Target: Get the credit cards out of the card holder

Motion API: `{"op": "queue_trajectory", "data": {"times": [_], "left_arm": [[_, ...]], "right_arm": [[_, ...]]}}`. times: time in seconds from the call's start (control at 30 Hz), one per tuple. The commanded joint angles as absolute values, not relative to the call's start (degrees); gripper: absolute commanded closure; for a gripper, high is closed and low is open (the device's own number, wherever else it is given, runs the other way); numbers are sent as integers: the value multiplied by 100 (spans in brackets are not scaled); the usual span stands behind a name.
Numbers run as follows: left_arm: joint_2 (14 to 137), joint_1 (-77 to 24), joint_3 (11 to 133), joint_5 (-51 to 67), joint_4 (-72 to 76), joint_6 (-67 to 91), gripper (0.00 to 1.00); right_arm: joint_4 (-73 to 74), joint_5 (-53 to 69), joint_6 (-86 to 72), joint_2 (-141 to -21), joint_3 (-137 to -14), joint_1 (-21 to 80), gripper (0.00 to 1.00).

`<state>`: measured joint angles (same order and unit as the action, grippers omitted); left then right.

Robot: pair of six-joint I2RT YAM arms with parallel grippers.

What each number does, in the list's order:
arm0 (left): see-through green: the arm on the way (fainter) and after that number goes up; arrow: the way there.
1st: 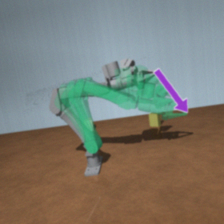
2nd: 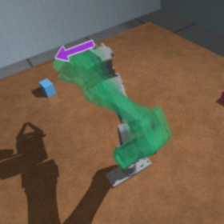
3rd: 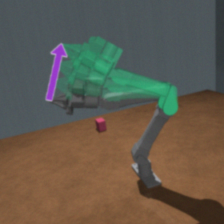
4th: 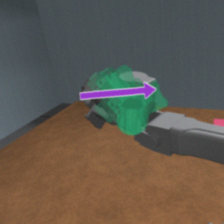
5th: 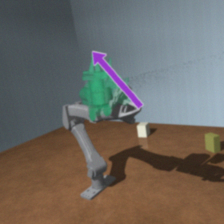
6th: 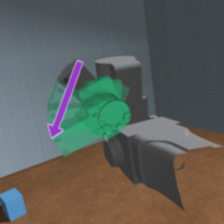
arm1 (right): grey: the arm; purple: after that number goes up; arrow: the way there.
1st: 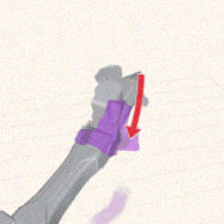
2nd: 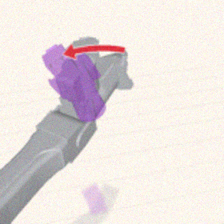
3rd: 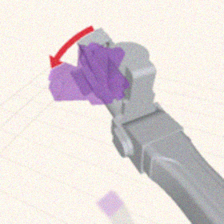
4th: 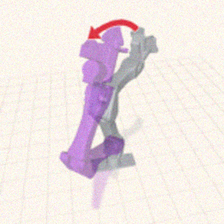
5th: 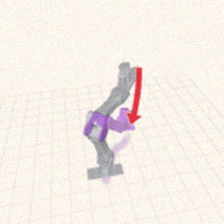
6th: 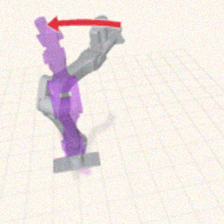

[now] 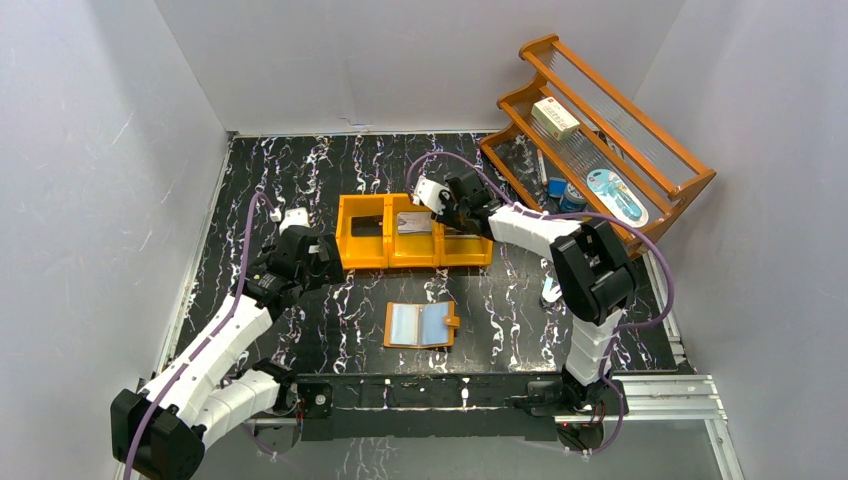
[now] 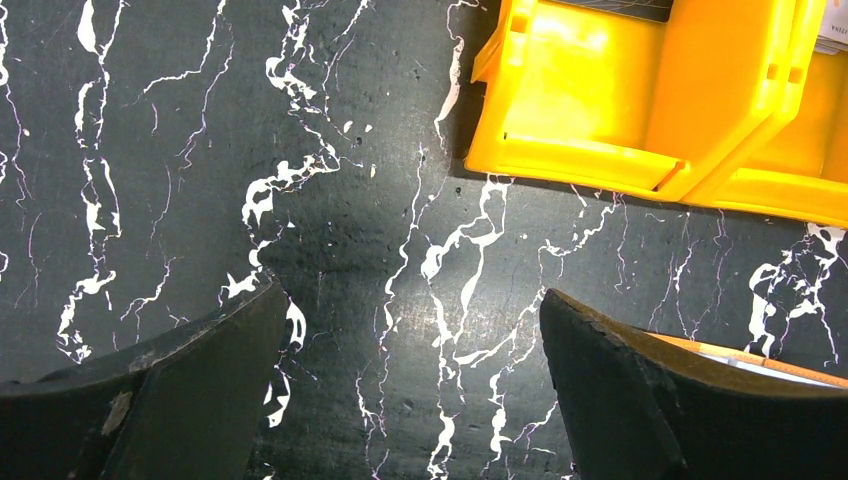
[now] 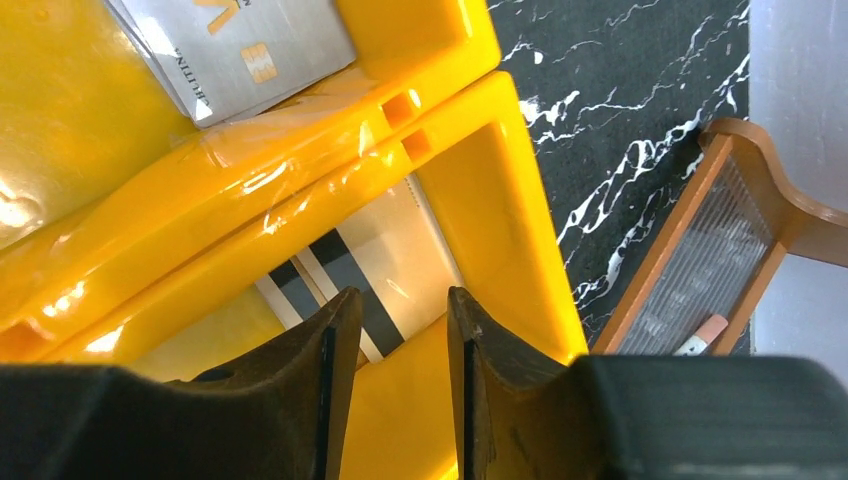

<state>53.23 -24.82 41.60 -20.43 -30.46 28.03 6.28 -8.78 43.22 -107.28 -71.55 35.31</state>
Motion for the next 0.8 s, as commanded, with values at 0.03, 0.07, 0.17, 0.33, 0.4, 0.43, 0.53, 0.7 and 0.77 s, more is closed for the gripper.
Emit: {"op": "queue_trajectory", "data": {"times": [0.03,0.07,0.17,0.33,0.4,0.43,0.53,0.7,0.77], "left_arm": [[5316,-2461,4208,-2052,-3110,2733,2],[5317,-2461,4205,-2044,-3111,2733,2],[5348,-2461,4204,-2023,-3106,2733,2],[5385,-2457,4219,-2024,-3109,2716,2],[5402,-2461,4227,-2070,-3120,2724,2],[5397,-2461,4234,-2092,-3139,2733,2],[5390,-2461,4266,-2329,-3232,2824,2],[5336,-2465,4263,-2716,-3323,2980,2],[5308,-2461,4271,-2865,-3365,3039,2]], "right_arm": [[395,-790,3048,-9863,-7304,3515,51],[516,-771,2718,-9741,-7370,3516,50],[876,-433,1280,-9413,-7509,3514,46],[1584,409,-1763,-9032,-7374,3511,32],[1730,1224,-2700,-9091,-7303,3519,36],[1762,1445,-3201,-9096,-7223,3569,38],[1292,147,-4105,-8725,-6594,4334,35],[2036,-2172,-5118,-8672,-6493,5684,29],[2226,-2646,-5483,-8717,-6471,6080,28]]}}
